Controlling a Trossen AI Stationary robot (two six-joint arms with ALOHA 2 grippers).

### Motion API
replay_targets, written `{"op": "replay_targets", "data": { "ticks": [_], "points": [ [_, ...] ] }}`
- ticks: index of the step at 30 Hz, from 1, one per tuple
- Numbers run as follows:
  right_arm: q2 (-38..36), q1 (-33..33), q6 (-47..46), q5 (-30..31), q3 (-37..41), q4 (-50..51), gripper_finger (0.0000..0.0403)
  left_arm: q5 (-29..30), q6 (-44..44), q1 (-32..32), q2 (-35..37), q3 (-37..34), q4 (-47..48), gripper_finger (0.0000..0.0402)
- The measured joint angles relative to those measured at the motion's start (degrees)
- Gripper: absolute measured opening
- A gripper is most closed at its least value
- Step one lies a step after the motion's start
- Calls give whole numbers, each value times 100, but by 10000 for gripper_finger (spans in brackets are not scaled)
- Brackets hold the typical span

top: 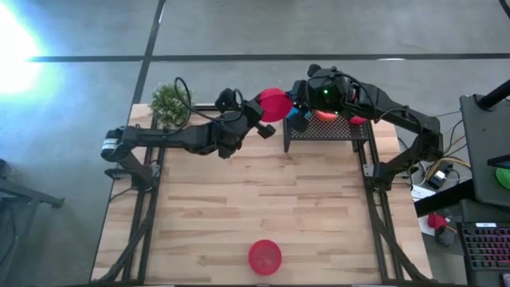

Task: Pick & Place Mini bowls
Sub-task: Stack the top red bowl on the red bowl

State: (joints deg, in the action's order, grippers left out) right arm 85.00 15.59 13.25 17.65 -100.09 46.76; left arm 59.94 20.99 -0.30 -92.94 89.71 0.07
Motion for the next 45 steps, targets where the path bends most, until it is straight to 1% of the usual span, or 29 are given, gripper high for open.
{"op": "replay_targets", "data": {
  "ticks": [3, 6, 12, 16, 18, 26, 31, 37, 40, 45],
  "points": [
    [4, -2, 1, -8, 0, -8, 13, 102, 4, 6, 1, 0, -8, 2],
    [13, 0, 1, -40, 0, -9, 12, 140, 63, 17, 0, 0, -21, 14],
    [26, -2, -62, -115, 4, 29, 10, -91, 126, 49, 8, 2, -50, 67],
    [20, 31, -139, -44, 4, 125, 9, -81, 73, 88, 8, 2, -47, 94],
    [-6, 67, -250, 75, 5, 263, 9, -46, 12, 143, 12, 2, -23, 99],
    [-342, 486, -567, 185, 9, 958, 9, 147, -179, 312, 135, 4, -14, 101],
    [-676, 952, -952, 178, 9, 1527, 9, 105, -185, 392, 139, 4, -2, 101],
    [-1184, 1824, -1763, 166, 7, 2255, 10, 108, -262, 399, 146, 4, -4, 101],
    [-1372, 2387, -2308, -77, 7, 2696, 10, 106, -331, 403, 146, 4, -8, 101],
    [-1493, 3301, -2629, -616, 2, 3424, 10, 104, -348, 412, 148, 4, -6, 101]
  ]
}}
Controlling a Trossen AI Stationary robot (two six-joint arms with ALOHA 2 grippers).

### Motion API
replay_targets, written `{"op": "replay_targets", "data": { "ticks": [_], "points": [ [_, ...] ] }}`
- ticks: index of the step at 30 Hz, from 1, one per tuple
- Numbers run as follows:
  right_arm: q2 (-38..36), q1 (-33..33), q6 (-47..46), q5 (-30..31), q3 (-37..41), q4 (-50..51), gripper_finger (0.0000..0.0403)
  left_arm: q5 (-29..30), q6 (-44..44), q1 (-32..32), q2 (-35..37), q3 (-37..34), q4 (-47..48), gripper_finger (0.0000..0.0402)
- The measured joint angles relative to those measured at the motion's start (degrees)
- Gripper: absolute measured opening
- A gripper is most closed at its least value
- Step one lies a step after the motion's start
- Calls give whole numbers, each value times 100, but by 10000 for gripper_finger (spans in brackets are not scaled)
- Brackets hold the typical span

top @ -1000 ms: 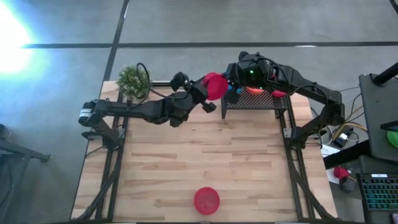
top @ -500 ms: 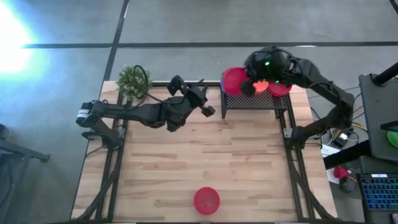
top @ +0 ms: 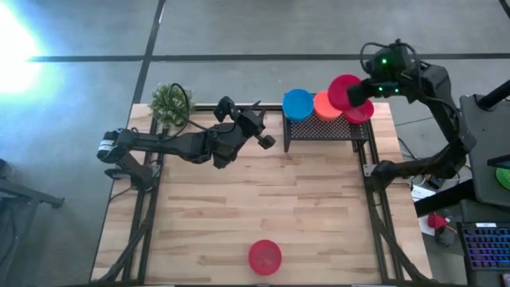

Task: Pick & Place Mini bowls
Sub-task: Stack the top red bowl on the red bowl

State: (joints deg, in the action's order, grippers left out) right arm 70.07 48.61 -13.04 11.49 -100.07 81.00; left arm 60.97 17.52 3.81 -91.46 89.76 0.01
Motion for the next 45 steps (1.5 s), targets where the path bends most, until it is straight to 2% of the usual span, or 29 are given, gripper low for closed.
{"op": "replay_targets", "data": {
  "ticks": [3, 6, 21, 28, 36, 45],
  "points": [
    [30, 438, 124, -351, 1, 285, 10, -5, 0, 0, 0, 0, 0, 101],
    [45, 555, 97, -644, -11, 274, 10, -53, -2, 2, 0, 0, 1, 101],
    [289, 520, -314, -402, -9, 205, 11, -147, 55, 9, 0, 0, 2, 101],
    [-231, 104, -829, -231, -2, 871, 11, -145, 87, 7, 0, 0, 2, 101],
    [-929, -73, -1689, 106, 49, 904, 11, -149, 98, 7, 0, 0, 4, 101],
    [-1592, -71, -2328, 528, 813, 907, 11, -151, 329, 7, 0, -2, 2, 101]
  ]
}}
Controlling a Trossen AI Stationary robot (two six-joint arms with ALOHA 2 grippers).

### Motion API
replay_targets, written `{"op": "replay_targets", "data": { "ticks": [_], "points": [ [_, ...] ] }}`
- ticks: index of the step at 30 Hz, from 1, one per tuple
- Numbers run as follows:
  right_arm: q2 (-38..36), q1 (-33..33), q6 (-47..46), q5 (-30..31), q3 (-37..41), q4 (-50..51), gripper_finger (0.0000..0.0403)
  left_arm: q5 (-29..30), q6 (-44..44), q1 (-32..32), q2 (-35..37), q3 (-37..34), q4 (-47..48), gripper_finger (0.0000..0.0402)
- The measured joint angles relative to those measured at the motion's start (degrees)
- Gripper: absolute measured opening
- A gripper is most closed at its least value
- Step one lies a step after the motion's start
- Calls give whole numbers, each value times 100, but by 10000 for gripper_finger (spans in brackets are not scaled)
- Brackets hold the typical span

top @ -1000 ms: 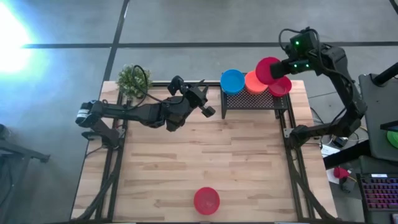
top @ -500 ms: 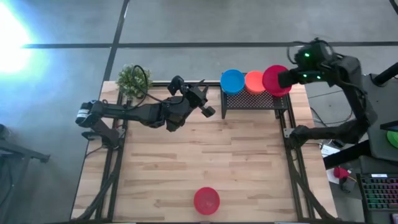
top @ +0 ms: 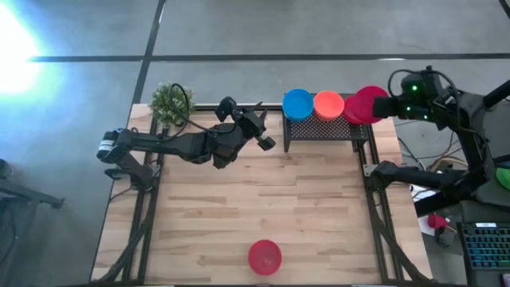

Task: Pick & Place Mini bowls
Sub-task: Stack the top red bowl on the red bowl

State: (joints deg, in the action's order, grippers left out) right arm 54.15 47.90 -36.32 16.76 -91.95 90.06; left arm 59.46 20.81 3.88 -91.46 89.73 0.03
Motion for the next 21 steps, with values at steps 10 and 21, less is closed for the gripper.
{"op": "replay_targets", "data": {
  "ticks": [10, 21],
  "points": [
    [-394, 129, -810, 429, 967, 1, 11, -4, 23, 0, 0, 0, 2, 101],
    [-1090, 129, -1683, 600, 1986, -387, 11, -7, 27, 0, 0, -2, 154, 101]
  ]
}}
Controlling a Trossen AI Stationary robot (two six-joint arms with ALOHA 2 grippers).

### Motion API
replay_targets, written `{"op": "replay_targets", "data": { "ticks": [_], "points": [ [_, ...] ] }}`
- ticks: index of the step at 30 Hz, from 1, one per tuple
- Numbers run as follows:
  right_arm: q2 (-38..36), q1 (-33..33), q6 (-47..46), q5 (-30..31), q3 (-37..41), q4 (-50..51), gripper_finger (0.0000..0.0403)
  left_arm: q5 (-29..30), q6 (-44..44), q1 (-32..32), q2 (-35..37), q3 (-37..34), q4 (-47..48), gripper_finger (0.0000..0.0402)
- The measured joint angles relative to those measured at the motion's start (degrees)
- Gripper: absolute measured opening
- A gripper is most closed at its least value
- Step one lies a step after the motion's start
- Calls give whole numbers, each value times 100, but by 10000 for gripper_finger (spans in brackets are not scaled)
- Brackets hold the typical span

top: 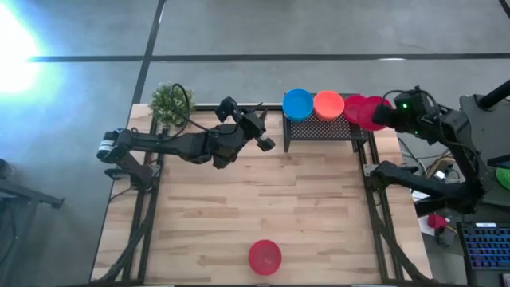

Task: Pick & Place Mini bowls
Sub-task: Stack the top red bowl on the red bowl

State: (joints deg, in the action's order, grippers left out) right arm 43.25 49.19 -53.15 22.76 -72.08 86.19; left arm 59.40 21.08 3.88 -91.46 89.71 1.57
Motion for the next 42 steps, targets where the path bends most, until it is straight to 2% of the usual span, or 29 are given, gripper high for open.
{"op": "replay_targets", "data": {
  "ticks": [6, 13, 23, 31, 42],
  "points": [
    [-361, -4, -295, 18, 394, -531, 11, -2, 2, -7, 0, 0, 76, 101],
    [-362, -1, -862, 123, 702, -812, 11, -88, 37, -9, 0, 0, 73, 101],
    [-185, 244, -1063, 359, 1158, -1745, 11, -173, 164, -13, 0, 0, 106, 101],
    [-75, 585, -1140, 428, 1479, -1867, 11, -176, 177, -11, 0, 0, 429, 101],
    [-59, 601, -1111, 424, 1892, -2525, 11, -175, 291, -38, 0, 0, 467, 101]
  ]
}}
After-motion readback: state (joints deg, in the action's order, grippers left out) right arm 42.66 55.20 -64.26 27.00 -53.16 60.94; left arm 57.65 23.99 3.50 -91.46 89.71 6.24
